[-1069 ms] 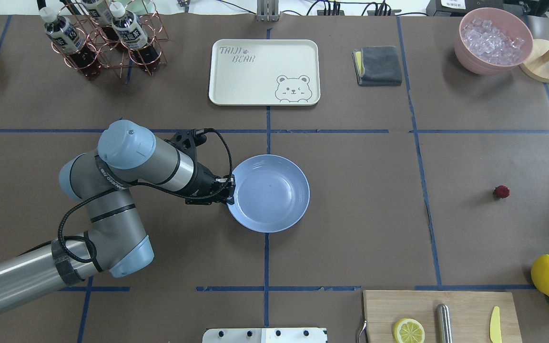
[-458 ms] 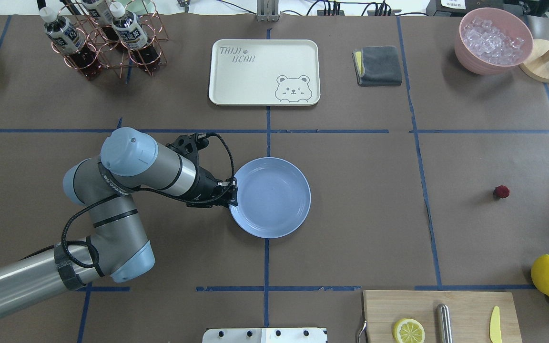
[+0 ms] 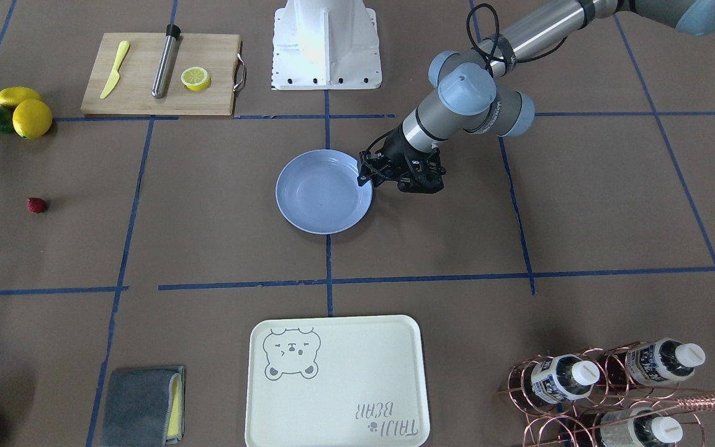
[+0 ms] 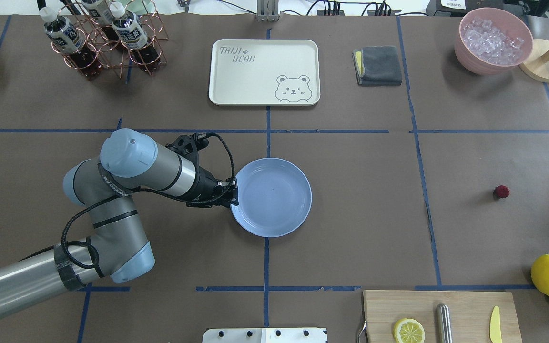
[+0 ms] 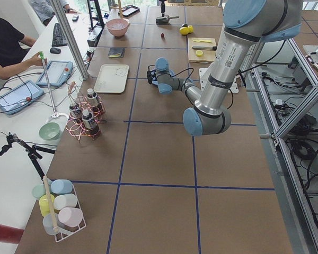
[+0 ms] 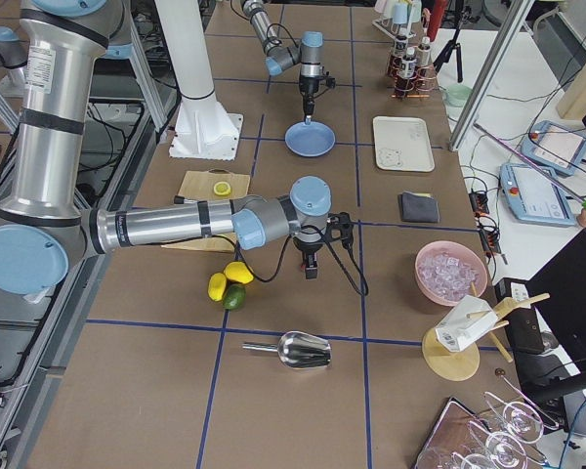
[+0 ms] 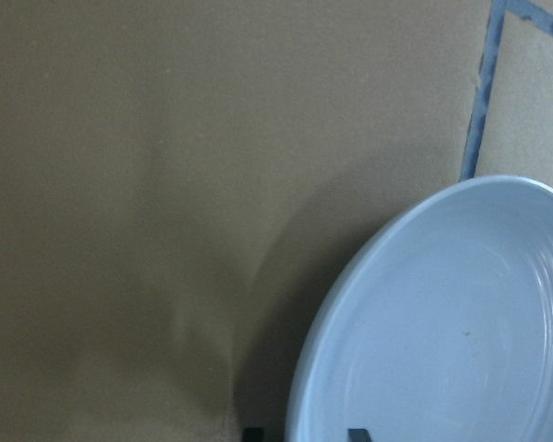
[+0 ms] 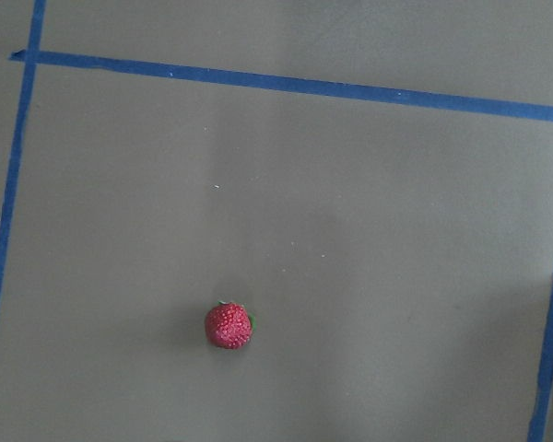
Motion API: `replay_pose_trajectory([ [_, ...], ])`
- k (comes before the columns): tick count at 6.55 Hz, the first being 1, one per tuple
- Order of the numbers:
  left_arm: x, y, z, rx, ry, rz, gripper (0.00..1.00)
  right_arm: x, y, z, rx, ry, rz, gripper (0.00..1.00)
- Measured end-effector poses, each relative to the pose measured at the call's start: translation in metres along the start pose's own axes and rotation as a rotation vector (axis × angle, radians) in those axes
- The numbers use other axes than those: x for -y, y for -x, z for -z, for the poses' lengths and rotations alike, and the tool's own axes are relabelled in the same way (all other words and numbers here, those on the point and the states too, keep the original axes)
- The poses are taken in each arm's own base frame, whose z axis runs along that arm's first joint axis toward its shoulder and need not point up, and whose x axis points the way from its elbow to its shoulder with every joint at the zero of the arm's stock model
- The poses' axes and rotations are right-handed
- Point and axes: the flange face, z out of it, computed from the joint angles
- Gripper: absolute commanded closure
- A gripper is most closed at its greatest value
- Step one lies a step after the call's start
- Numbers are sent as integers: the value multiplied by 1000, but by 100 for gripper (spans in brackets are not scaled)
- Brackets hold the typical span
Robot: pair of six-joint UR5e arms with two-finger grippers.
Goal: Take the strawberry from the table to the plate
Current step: 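Grasp the red strawberry with the right gripper while the left holds the plate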
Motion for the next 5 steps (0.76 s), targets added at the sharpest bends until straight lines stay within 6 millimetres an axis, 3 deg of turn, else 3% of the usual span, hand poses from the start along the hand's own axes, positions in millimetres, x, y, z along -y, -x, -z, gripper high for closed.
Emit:
replay_pose_trajectory([
  [2,0,-2,3,-5,-2,-3,56,-2,26,-39,-53,3,-29,0],
  [4,0,-3,5,-7,-4,-3,56,-7,53,-102,-67,-57,-71,0],
  [5,0,-2,5,-7,-6,-3,54,-6,66,-121,-57,-85,-90,1],
])
